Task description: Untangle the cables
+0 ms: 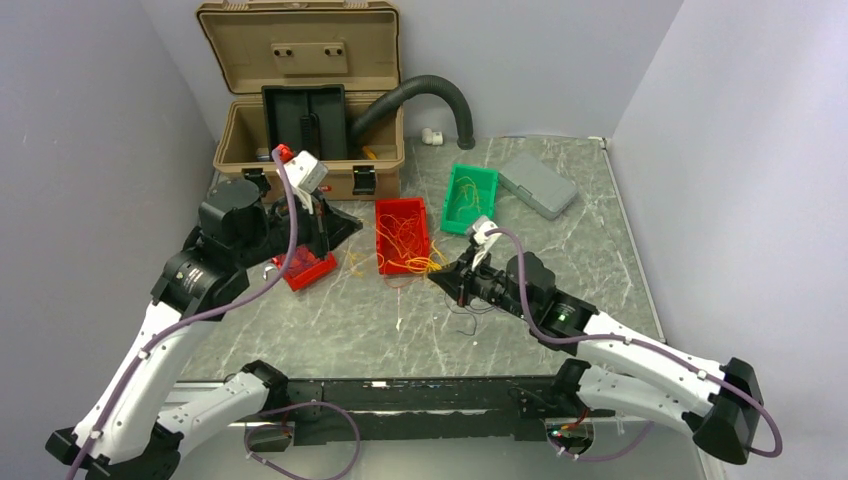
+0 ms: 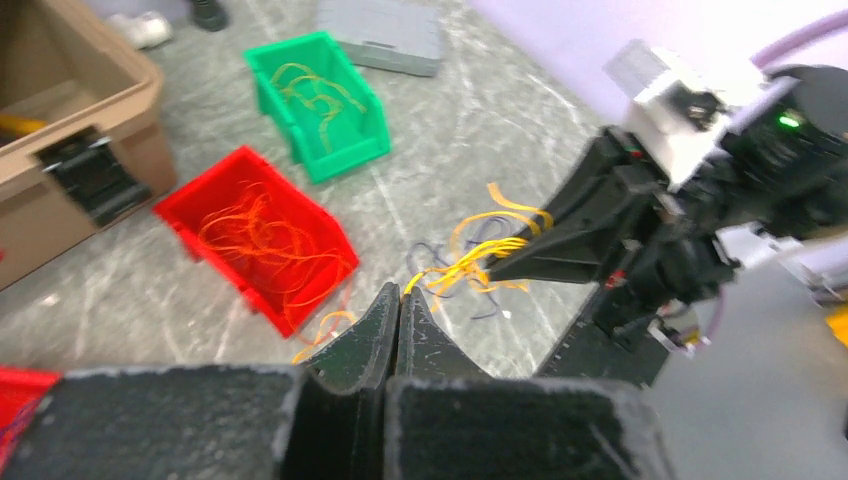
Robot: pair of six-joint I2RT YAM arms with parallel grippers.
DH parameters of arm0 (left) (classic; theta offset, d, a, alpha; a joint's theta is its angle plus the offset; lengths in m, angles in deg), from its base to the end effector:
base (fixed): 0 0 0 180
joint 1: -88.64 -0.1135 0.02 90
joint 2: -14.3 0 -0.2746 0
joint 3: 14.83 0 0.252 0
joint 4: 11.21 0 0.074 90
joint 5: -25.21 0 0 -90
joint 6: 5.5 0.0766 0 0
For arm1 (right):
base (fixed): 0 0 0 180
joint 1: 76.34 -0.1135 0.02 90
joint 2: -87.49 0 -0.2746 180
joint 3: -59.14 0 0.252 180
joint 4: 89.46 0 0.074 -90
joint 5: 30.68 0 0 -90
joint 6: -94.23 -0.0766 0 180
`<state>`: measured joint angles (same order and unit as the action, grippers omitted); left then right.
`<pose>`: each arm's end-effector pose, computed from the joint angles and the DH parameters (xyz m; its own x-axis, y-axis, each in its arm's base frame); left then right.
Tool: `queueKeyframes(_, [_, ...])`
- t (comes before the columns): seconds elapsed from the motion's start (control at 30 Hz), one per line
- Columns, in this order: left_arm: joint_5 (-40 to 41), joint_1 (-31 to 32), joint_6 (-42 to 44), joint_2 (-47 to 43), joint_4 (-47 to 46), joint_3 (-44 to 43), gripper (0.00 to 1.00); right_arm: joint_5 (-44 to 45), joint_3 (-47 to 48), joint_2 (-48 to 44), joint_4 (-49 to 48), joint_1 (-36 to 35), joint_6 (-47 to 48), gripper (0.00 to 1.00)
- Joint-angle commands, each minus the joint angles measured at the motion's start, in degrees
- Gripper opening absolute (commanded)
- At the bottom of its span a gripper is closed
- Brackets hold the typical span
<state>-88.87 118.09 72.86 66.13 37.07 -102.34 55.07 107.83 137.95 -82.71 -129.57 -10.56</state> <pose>0.1548 -0.1233 0.4450 -0.3466 -0.0159 -0.9379 0.7409 0.6085 -0.2841 0.1426 0.2003 0.2952 -0.3009 0.0227 -0.9534 -0.7922 0.5507 0.2631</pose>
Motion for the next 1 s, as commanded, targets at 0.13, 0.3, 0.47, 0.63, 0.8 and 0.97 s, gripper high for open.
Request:
queueKeyframes(0.13, [35.1, -0.4, -3.2, -4.1, 5.6, -2.1, 0.0, 32.2, -1.4, -6.0, 18.9, 0.5, -14.0, 0.04])
queueKeyframes(0.3, [48.4, -0.7, -5.2, -9.4, 3.6, 0.8, 0.0, 50.4, -0.7, -8.2, 36.3, 4.7, -33.0, 0.0])
queueKeyframes(0.47, [39.7, -0.6, -2.7, -11.6, -0.9, 3.0, 0.0, 39.8, -0.5, -7.9, 25.6, 7.7, -22.6, 0.0])
queueKeyframes(0.63, [34.9, -0.7, -2.2, -11.8, -2.0, 4.0, 0.0, 36.5, 11.2, 6.3, 27.6, 12.9, -19.6, 0.0])
queueKeyframes(0.8, [30.8, -0.6, -1.6, -10.9, -1.3, 3.8, 0.0, 35.6, 26.8, 24.7, 31.9, 15.9, -20.9, 0.0])
queueKeyframes(0.97, [24.7, -0.6, -0.3, -9.6, -2.3, 4.1, 0.0, 34.5, 39.3, 40.1, 33.2, 19.2, -20.0, 0.0])
